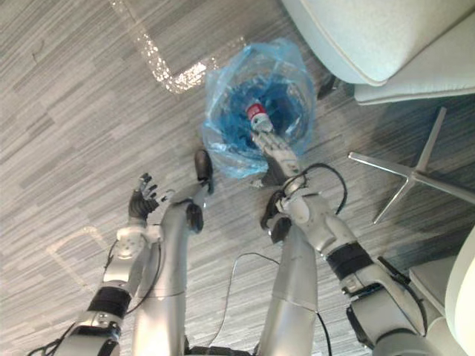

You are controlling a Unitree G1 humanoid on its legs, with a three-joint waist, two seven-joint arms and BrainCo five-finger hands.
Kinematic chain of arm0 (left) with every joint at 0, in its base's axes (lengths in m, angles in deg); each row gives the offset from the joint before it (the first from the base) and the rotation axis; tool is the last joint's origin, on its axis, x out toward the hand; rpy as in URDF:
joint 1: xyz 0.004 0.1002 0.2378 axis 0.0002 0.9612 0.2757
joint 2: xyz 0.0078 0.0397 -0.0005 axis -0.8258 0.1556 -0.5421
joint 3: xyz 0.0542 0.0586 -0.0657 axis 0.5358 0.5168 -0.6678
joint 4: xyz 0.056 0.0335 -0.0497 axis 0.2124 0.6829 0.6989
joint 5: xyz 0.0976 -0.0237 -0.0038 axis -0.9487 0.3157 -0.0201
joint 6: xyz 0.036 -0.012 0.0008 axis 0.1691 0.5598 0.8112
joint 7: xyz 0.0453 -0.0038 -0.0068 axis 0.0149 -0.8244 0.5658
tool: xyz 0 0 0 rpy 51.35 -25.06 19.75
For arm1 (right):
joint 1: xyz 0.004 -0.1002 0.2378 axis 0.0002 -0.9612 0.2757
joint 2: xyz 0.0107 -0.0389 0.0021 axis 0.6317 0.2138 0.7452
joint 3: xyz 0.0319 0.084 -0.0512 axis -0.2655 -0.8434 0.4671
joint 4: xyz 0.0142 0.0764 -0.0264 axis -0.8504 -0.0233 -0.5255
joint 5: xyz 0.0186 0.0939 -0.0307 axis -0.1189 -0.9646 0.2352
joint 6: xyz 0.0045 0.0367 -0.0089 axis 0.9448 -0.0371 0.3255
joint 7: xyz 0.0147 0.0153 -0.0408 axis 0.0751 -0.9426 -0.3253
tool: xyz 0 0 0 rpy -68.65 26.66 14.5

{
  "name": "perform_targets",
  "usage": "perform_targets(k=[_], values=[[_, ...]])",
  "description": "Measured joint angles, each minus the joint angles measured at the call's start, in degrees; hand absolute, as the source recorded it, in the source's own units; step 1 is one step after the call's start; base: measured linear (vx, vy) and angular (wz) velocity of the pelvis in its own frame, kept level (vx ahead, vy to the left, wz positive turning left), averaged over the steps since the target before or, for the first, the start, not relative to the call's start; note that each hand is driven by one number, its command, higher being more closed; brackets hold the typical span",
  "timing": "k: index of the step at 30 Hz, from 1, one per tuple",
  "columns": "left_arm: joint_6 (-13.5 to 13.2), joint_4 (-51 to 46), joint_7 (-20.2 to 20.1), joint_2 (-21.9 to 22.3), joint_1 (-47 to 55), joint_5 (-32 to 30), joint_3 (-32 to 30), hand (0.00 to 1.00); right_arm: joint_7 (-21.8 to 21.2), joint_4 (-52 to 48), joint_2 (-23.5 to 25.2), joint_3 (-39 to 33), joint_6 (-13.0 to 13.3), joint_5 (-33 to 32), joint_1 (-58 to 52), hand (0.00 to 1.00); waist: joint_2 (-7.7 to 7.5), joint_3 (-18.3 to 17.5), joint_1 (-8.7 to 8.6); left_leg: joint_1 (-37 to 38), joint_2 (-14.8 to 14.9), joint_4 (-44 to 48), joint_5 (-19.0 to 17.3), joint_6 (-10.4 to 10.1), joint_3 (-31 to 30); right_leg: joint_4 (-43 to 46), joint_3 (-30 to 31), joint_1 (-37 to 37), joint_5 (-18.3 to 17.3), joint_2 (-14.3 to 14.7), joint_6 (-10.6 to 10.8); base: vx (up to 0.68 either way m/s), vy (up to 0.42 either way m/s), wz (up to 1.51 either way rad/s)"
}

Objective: Gather rubbish on tea table into small bin, then transfer packed bag to large trash can.

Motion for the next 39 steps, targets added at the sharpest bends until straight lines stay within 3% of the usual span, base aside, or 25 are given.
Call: perform_targets(k=[13, 18, 19, 25, 39], values=[[-0.2, 0.0, -0.1, -0.4, 0.0, 0.1, 1.2, 0.00, -2.1, 10.6, -0.9, 4.1, -0.2, 2.3, 4.8, 0.00, 0.00, 0.0, 0.36, 0.1, -0.1, -2.7, 1.2, -0.5, -0.1, -0.8, -1.1, -0.2, 0.2, -0.1, -0.3, -0.05, 0.000, 0.04], [-0.4, 0.0, 0.0, -0.4, 0.0, 0.3, 1.5, 0.00, -1.6, 14.1, -0.8, 4.2, -1.9, 5.2, 5.9, 0.00, 0.00, 0.0, 0.61, -0.1, -0.1, -2.9, 1.6, -0.5, -0.1, -0.8, -1.1, -0.5, 0.2, -0.1, -0.3, -0.04, 0.004, 0.01], [-0.5, 0.0, 0.0, -0.4, 0.0, 0.6, 1.5, 0.00, -0.9, 15.1, -0.6, 4.1, -2.5, 6.5, 6.3, 1.00, 0.00, 0.0, 0.61, -0.2, -0.1, -2.8, 1.8, -0.2, -0.1, -0.8, -1.1, -0.6, 0.2, -0.1, -0.3, -0.06, 0.012, 0.00], [-0.5, -0.1, 1.1, -0.4, 0.0, 2.4, 1.5, 0.00, 1.5, 17.8, 2.3, 1.2, -5.9, 8.6, 7.6, 1.00, 0.00, 0.0, 0.56, -0.6, -0.2, -2.8, 2.2, -0.2, -0.3, -0.5, -1.3, -0.9, 0.2, -0.1, -0.4, -0.05, 0.012, 0.02], [-0.3, -0.1, 1.1, -0.3, -0.1, 2.4, 1.2, 0.00, 2.8, 13.8, 5.1, -3.1, -6.3, 8.1, 6.9, 1.00, -0.01, 0.0, 0.56, -0.7, -0.1, -2.9, 2.7, -0.4, -0.9, 1.0, -2.4, -1.0, -0.1, -0.5, -0.9, -0.06, 0.006, 0.04]])
